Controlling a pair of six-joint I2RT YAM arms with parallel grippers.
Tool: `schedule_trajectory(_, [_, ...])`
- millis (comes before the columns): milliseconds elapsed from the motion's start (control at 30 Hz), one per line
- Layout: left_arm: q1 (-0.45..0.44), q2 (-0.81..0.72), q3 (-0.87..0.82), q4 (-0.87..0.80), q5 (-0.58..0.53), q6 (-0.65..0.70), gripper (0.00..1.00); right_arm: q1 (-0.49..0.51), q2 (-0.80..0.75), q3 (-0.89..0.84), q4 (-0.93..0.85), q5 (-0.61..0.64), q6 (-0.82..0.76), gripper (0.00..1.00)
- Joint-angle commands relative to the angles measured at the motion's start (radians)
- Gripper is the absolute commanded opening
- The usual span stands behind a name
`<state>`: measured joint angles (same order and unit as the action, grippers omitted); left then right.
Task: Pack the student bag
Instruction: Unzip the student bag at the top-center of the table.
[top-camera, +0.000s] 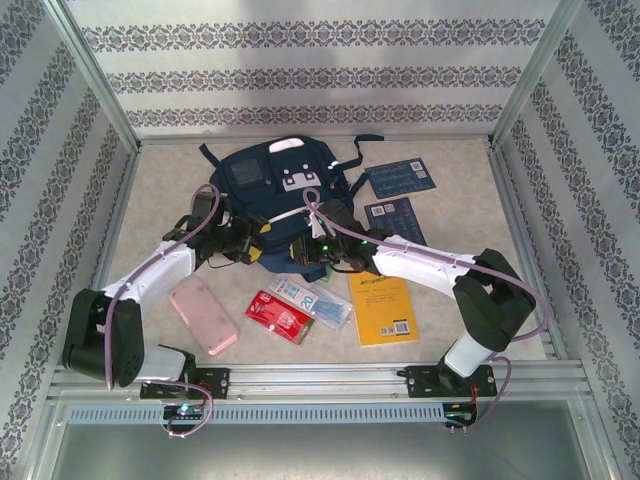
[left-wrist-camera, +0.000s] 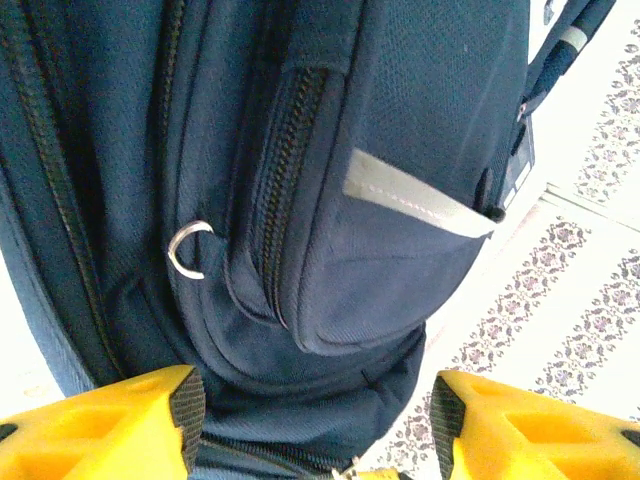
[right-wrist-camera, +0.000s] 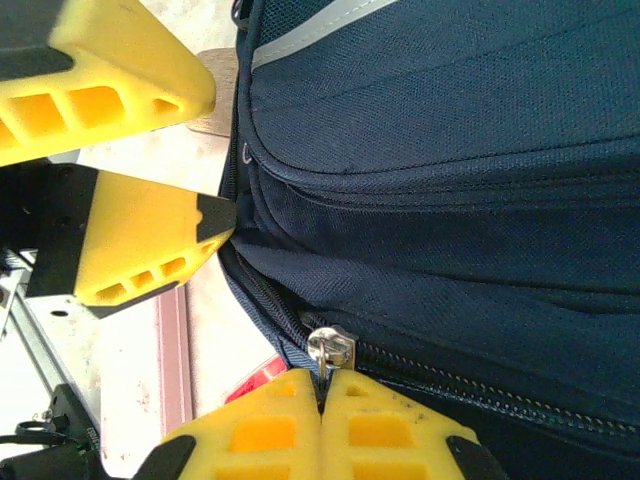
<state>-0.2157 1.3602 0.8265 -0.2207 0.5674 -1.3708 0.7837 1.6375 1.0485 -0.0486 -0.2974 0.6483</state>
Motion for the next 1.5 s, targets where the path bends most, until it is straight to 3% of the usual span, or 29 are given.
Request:
schedule_trajectory(0, [-0.007,-0.076,-0.001,-0.054,0.034,-0.015,0.63,0.011,-0.002,0.059,0.055,0.047,-0.04,0.0])
schedule_trajectory(167, [-0.002,-0.174,-0.028,-0.134,0.015,0.006,0.63,0.014,0.003,0.064,0.045,0.078,-0.061,0.0])
schedule_trajectory(367, [-0.001,-0.218,-0.134,-0.089,0.026,-0.045,0.63,0.024,0.013,0.075,0.049,0.086,-0.062,0.0])
schedule_trajectory(867, [-0.002,-0.025,-0.111,0.088,0.025,-0.051,0.62,0.064,0.027,0.088,0.057,0.072,-0.079,0.0])
schedule_trajectory(967, [-0.002,0.011,-0.118,0.128,0.023,-0.053,0.49,0.068,0.031,0.095,0.048,0.07,-0.088,0.0])
schedule_trajectory(1067, [0.008,0.014,-0.097,0.116,0.002,-0.027,0.22,0.069,0.045,0.125,-0.033,0.094,-0.124,0.0])
schedule_trajectory(1167, [0.033,0.007,-0.064,0.072,-0.005,0.009,0.01,0.069,0.048,0.143,-0.121,0.134,-0.169,0.0])
schedule_trajectory(1467, [0.112,-0.03,-0.028,-0.009,-0.017,0.061,0.0,0.064,0.047,0.147,-0.292,0.208,-0.245,0.0])
